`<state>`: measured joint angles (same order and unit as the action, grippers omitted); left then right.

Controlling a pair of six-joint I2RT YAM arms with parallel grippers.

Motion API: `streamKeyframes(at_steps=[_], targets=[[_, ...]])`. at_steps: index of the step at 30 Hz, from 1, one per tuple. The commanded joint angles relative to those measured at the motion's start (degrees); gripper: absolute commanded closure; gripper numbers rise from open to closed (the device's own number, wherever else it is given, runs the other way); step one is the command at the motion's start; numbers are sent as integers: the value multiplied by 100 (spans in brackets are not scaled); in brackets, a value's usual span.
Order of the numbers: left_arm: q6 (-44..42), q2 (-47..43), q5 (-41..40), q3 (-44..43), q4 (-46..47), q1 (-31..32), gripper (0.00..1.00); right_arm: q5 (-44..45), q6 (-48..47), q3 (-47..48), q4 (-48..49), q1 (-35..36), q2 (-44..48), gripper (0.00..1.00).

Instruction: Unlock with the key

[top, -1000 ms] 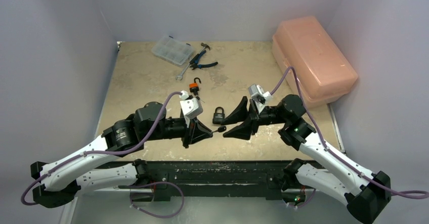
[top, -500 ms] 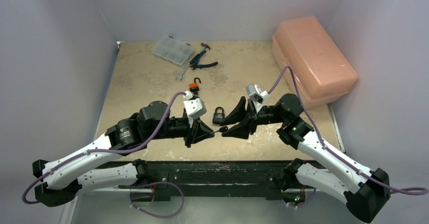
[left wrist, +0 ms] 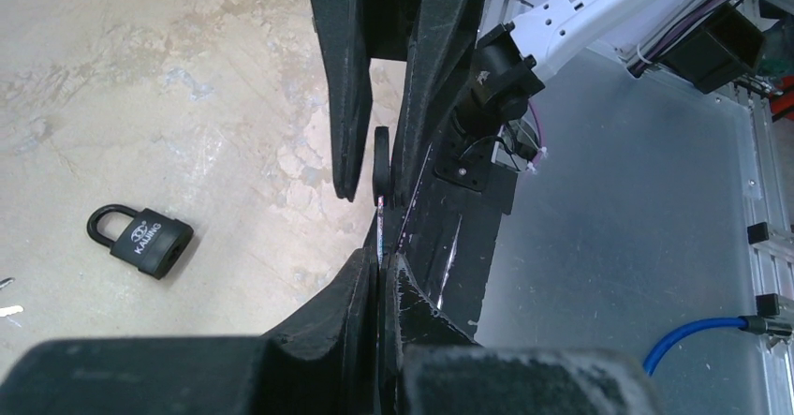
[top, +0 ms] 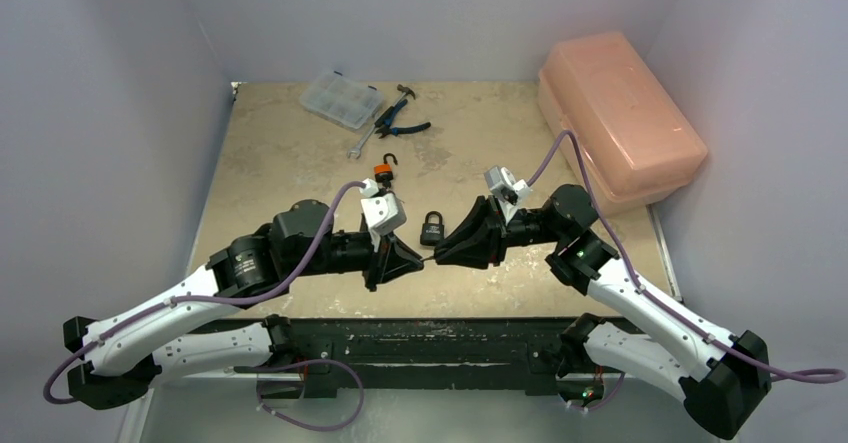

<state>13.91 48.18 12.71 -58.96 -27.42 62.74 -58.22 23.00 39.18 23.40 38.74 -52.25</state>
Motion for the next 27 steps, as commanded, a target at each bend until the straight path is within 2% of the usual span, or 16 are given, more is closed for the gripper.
streamKeyframes(at_steps=[1, 3, 4, 18, 20, 21, 22, 24, 26, 27], targets=[[-12, -107, -10, -19, 370, -25, 100, -56, -86, 205, 68, 41, -20, 77], [-3, -116, -58, -15, 390, -23, 100, -83, -94, 204, 68, 57, -22, 94], [-1, -124, -71, -11, 401, -25, 100, -66, -99, 204, 61, 60, -23, 100], [18, -37, -105, 54, 402, -25, 99, -118, -42, 145, 196, 81, 156, 100], [40, -29, -94, 60, 420, -25, 86, -69, -32, 128, 200, 81, 170, 100], [49, -28, -96, 61, 428, -25, 66, 13, -25, 114, 188, 81, 185, 100], [61, -35, -102, 74, 435, -25, 56, 192, -29, 100, 155, 77, 208, 100], [108, -56, -250, 93, 422, -25, 33, 936, -72, 45, -66, 81, 304, 100], [190, -120, -611, 115, 384, -25, 14, 1866, -8, -80, -274, 81, 409, 100], [214, -155, -738, 127, 336, -25, 7, 2262, 67, -168, -368, 81, 443, 100]])
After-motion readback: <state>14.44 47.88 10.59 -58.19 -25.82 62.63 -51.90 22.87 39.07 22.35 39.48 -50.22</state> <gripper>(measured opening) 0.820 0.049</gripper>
